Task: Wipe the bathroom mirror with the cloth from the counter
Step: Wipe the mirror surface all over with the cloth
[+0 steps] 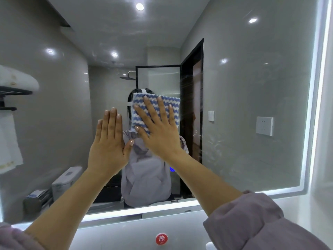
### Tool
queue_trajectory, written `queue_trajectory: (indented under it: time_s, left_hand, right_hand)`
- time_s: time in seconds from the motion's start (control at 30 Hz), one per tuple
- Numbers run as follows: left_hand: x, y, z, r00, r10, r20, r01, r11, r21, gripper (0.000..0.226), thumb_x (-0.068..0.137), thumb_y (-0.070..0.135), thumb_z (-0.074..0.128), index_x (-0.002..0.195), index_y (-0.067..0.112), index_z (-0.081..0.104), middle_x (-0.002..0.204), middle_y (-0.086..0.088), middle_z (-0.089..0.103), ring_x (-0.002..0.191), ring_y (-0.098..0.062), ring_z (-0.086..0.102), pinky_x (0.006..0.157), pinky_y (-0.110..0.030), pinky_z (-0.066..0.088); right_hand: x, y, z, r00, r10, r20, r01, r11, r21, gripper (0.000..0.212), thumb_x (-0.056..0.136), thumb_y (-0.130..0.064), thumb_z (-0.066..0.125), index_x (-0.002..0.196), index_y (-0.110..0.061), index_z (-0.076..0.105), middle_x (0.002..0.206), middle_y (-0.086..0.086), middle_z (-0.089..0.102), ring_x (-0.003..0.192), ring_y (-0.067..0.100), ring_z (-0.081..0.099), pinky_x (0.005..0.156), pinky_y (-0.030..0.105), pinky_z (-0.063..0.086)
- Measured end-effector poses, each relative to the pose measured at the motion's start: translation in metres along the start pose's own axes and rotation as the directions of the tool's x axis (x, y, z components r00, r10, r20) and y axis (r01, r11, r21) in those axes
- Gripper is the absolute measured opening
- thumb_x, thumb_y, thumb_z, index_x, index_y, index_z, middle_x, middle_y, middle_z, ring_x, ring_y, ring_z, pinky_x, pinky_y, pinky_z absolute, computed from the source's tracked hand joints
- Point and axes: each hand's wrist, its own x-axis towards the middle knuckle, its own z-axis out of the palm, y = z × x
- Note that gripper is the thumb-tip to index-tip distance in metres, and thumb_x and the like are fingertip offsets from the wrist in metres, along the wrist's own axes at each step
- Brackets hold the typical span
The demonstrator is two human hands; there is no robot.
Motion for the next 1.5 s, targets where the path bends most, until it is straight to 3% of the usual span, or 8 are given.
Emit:
queue_trajectory:
  time_s: [0.2,0.43,0.67,0.83,1.03,1.17,1.3,1.5]
  left_hand:
    - [0.0,0.0,0.0,1.0,0.0,-0.011,0.0,1.0,-0.01,0.079,0.097,0.053,0.013,0.152,-0.002,-0.001,0.161,-0.018,-0.008,0.15,-0.03,-0.006,0.122,-0.039,-0.006]
    - [0.0,-0.001,0.002,1.0,-0.003,-0.008,0.003,1.0,-0.012,0.079,0.097,0.055,0.005,0.152,-0.002,-0.001,0.161,-0.019,-0.006,0.15,-0.031,-0.006,0.123,-0.041,-0.004]
    - [0.0,-0.001,0.004,0.999,0.006,-0.034,-0.007,1.0,-0.022,0.078,0.097,0.049,0.021,0.152,-0.002,0.0,0.161,-0.02,-0.004,0.15,-0.031,-0.005,0.123,-0.043,-0.001]
    - [0.0,-0.001,0.005,0.999,0.006,-0.039,-0.008,1.0,-0.027,0.077,0.097,0.05,0.017,0.152,-0.002,-0.001,0.161,-0.019,-0.006,0.15,-0.03,-0.007,0.123,-0.044,0.001]
    - [0.0,-0.002,0.006,1.0,0.008,-0.019,-0.008,1.0,-0.03,0.078,0.098,0.052,0.011,0.152,-0.002,-0.002,0.161,-0.018,-0.008,0.15,-0.031,-0.008,0.123,-0.044,0.001]
    - [0.0,-0.002,0.006,1.0,0.001,-0.008,-0.002,0.999,-0.038,0.078,0.097,0.052,0.013,0.152,-0.001,-0.003,0.161,-0.017,-0.009,0.15,-0.03,-0.008,0.123,-0.044,-0.001]
    - [0.0,-0.002,0.005,1.0,0.008,-0.017,-0.009,0.999,-0.041,0.078,0.097,0.049,0.02,0.152,-0.001,-0.002,0.161,-0.018,-0.008,0.15,-0.03,-0.007,0.123,-0.042,-0.002]
    - [0.0,-0.002,0.005,1.0,0.007,-0.008,-0.007,0.999,-0.043,0.079,0.097,0.052,0.017,0.152,-0.001,-0.002,0.161,-0.019,-0.008,0.15,-0.03,-0.008,0.123,-0.042,-0.004]
  right_hand:
    - [-0.013,0.042,-0.002,0.999,0.032,-0.008,-0.032,0.999,-0.033,0.059,0.1,-0.054,0.024,0.153,-0.031,0.015,0.162,0.001,0.007,0.149,0.028,-0.001,0.119,0.047,-0.003]
    - [-0.025,0.089,-0.003,0.982,0.185,-0.03,-0.186,0.982,-0.045,0.059,0.099,-0.052,0.014,0.153,-0.028,0.009,0.162,0.003,0.004,0.148,0.03,-0.002,0.12,0.046,-0.005]
    - [-0.041,0.127,-0.007,0.888,0.459,-0.02,-0.459,0.888,0.027,0.06,0.099,-0.05,0.014,0.154,-0.026,0.007,0.162,0.003,-0.002,0.148,0.027,-0.008,0.116,0.039,-0.015]
    - [-0.038,0.118,-0.005,0.849,0.529,-0.022,-0.528,0.849,0.036,0.06,0.098,-0.05,0.014,0.153,-0.029,0.001,0.162,0.004,-0.003,0.148,0.03,-0.008,0.113,0.039,-0.02]
    - [-0.042,0.079,0.002,0.889,0.454,-0.053,-0.448,0.889,0.093,0.063,0.098,-0.05,0.019,0.153,-0.022,0.009,0.161,0.011,0.004,0.147,0.037,-0.002,0.114,0.042,-0.02]
    - [-0.044,0.052,0.01,0.918,0.395,-0.023,-0.392,0.916,0.086,0.063,0.099,-0.053,0.009,0.153,-0.022,0.004,0.161,0.011,0.002,0.147,0.036,-0.004,0.117,0.05,-0.01]
    - [-0.047,0.022,0.012,0.957,0.29,0.009,-0.29,0.951,0.105,0.062,0.098,-0.055,0.007,0.149,-0.028,-0.018,0.158,0.006,-0.022,0.146,0.035,-0.013,0.117,0.055,-0.008]
    - [-0.05,-0.018,0.017,0.974,0.228,-0.01,-0.225,0.966,0.128,0.069,0.099,-0.054,0.024,0.148,-0.031,-0.018,0.153,-0.002,-0.035,0.147,0.034,-0.011,0.117,0.053,-0.008]
